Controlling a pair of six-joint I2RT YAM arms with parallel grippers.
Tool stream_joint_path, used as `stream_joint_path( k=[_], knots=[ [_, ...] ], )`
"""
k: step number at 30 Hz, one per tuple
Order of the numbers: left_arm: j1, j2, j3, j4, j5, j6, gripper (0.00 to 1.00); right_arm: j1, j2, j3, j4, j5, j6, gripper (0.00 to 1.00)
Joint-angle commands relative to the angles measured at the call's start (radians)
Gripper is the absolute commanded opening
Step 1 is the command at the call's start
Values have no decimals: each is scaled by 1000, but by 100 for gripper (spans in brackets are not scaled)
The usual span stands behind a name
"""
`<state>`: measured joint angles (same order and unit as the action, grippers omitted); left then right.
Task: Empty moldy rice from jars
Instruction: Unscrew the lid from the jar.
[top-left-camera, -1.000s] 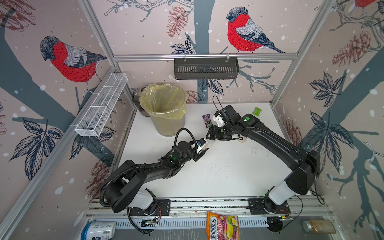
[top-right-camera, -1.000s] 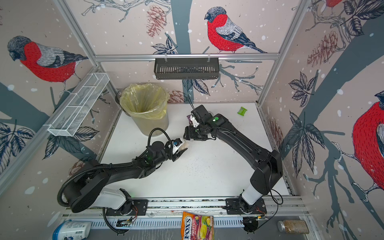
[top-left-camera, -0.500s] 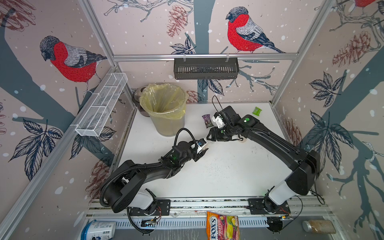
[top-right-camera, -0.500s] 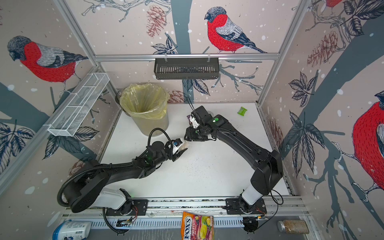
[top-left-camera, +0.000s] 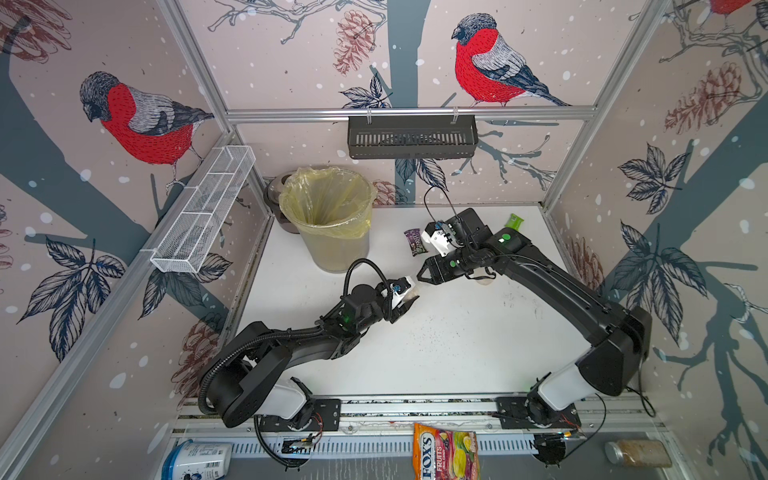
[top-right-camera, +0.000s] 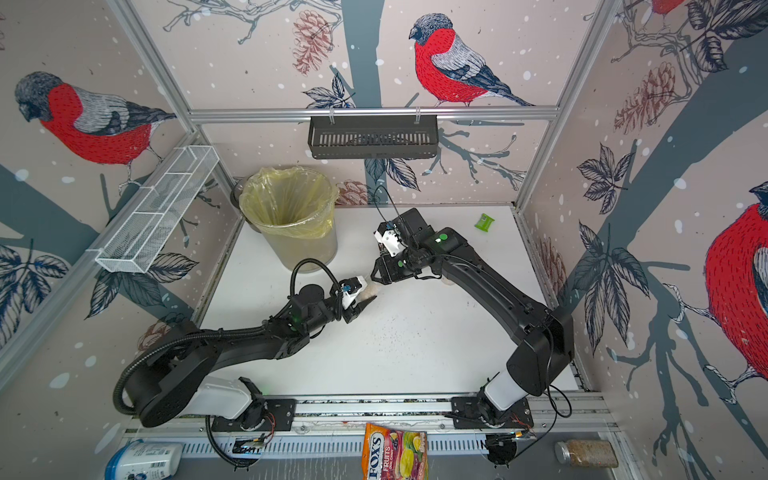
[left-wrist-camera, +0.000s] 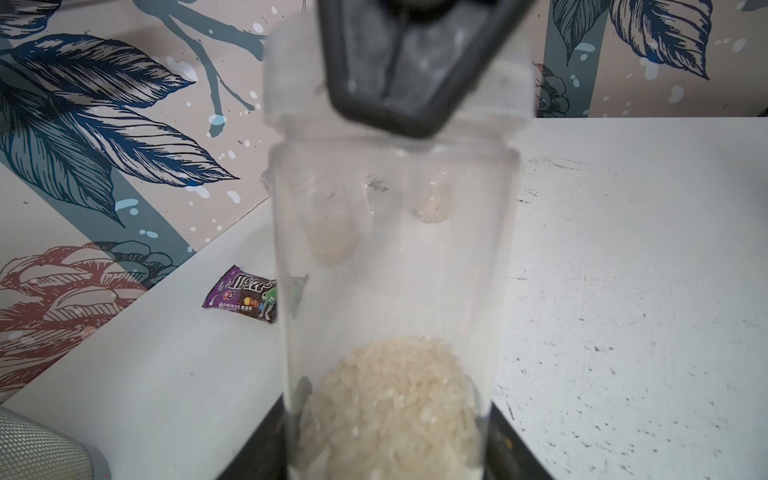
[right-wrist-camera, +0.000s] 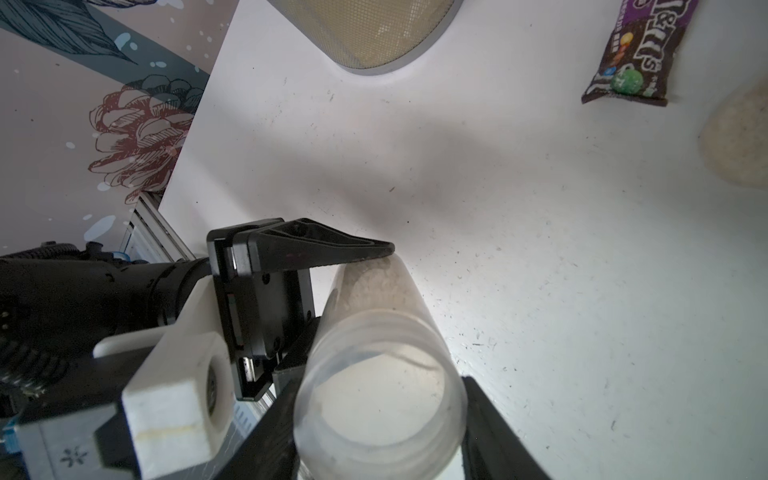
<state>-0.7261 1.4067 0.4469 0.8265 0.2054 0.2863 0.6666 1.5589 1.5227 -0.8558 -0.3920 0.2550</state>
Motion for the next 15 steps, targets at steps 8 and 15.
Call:
stream_joint_path(
  k=[8, 15],
  knots=[
    [8, 16, 6, -27, 46, -8, 0, 1, 15, 62, -13, -71, -229, 44],
    [8, 17, 9, -39, 53, -8, 0, -19, 64, 116, -100, -107, -401, 46]
  ],
)
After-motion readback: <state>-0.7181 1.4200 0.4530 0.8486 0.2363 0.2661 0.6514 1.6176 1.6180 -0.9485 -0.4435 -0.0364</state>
